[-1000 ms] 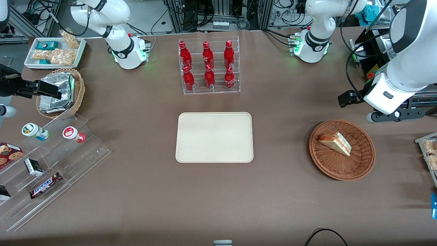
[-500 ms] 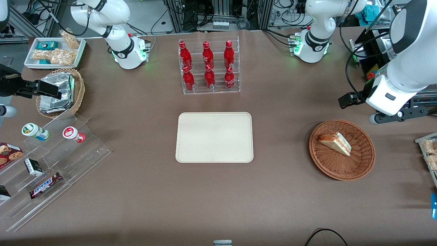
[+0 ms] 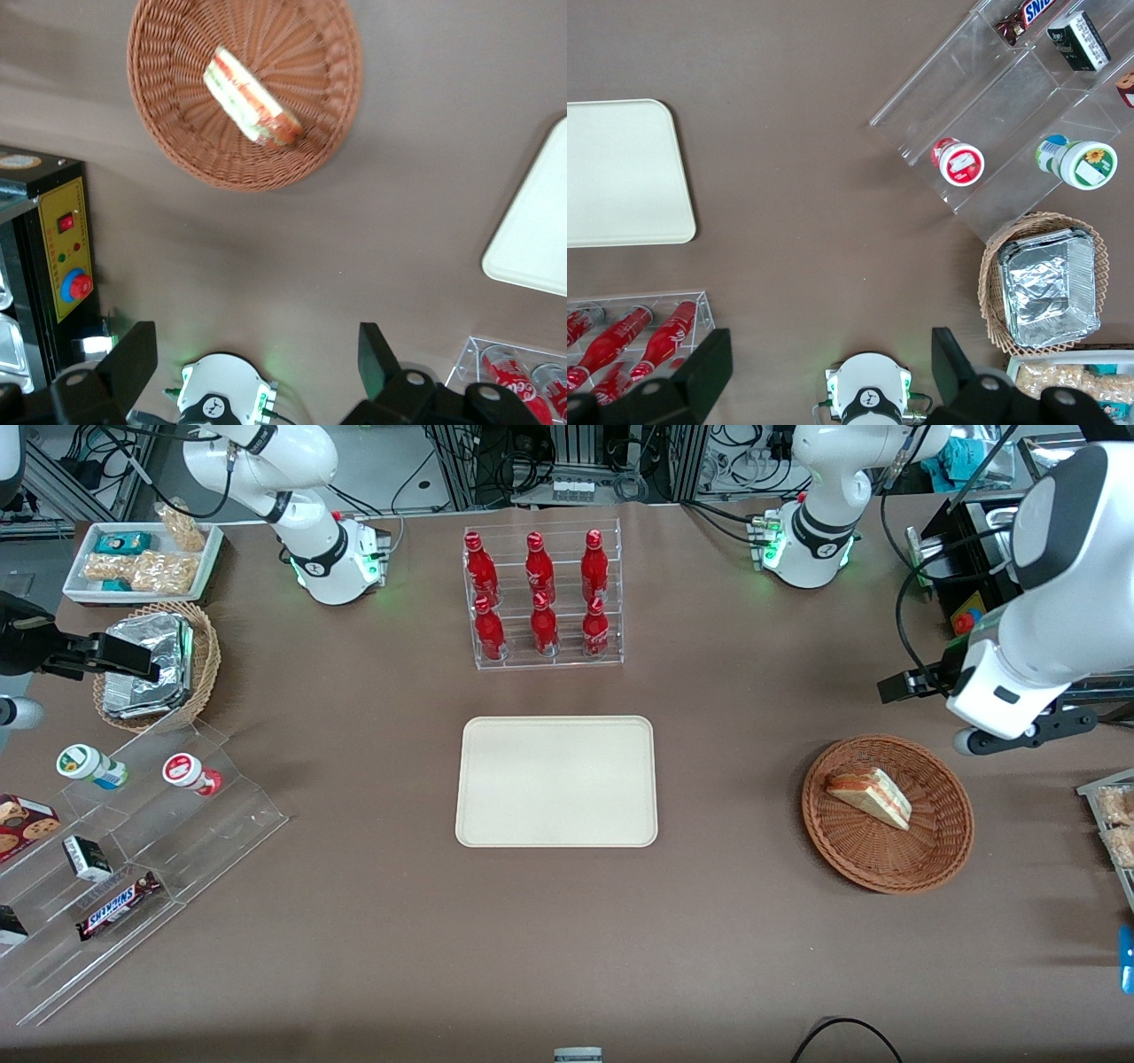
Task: Place sandwich from basket to tray
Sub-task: 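Move the left gripper down toward the sandwich in the wicker basket, then lower the open left gripper around the wrapped sandwich and close it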
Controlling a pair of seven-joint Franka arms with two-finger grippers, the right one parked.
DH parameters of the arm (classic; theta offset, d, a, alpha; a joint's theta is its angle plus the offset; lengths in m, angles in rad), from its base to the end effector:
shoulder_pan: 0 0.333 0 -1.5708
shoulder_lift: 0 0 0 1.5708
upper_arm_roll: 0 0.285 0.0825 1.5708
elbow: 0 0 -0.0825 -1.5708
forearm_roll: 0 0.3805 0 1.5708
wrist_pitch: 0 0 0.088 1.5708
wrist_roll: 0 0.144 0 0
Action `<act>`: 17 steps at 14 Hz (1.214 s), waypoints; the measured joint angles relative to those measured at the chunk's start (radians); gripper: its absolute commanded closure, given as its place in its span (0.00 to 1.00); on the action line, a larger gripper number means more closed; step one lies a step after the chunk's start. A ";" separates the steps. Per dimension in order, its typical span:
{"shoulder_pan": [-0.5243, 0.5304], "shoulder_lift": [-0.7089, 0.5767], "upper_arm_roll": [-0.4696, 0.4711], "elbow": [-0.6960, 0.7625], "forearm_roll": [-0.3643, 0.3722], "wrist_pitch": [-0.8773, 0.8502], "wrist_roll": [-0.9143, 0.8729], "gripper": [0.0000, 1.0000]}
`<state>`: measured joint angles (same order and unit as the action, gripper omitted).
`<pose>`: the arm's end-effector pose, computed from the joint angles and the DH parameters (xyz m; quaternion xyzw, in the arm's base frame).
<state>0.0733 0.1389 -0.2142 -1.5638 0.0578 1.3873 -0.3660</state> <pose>0.5444 -0.0627 0.4730 -0.9816 -0.1104 0.1469 0.0527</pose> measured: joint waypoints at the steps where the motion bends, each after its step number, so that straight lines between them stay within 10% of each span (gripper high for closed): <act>1: 0.001 0.012 0.015 -0.014 0.014 0.008 0.000 0.00; 17: 0.008 0.143 0.104 -0.490 0.038 0.876 -0.438 0.00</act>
<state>0.0814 0.2822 -0.1098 -2.0540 0.0959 2.2635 -0.8040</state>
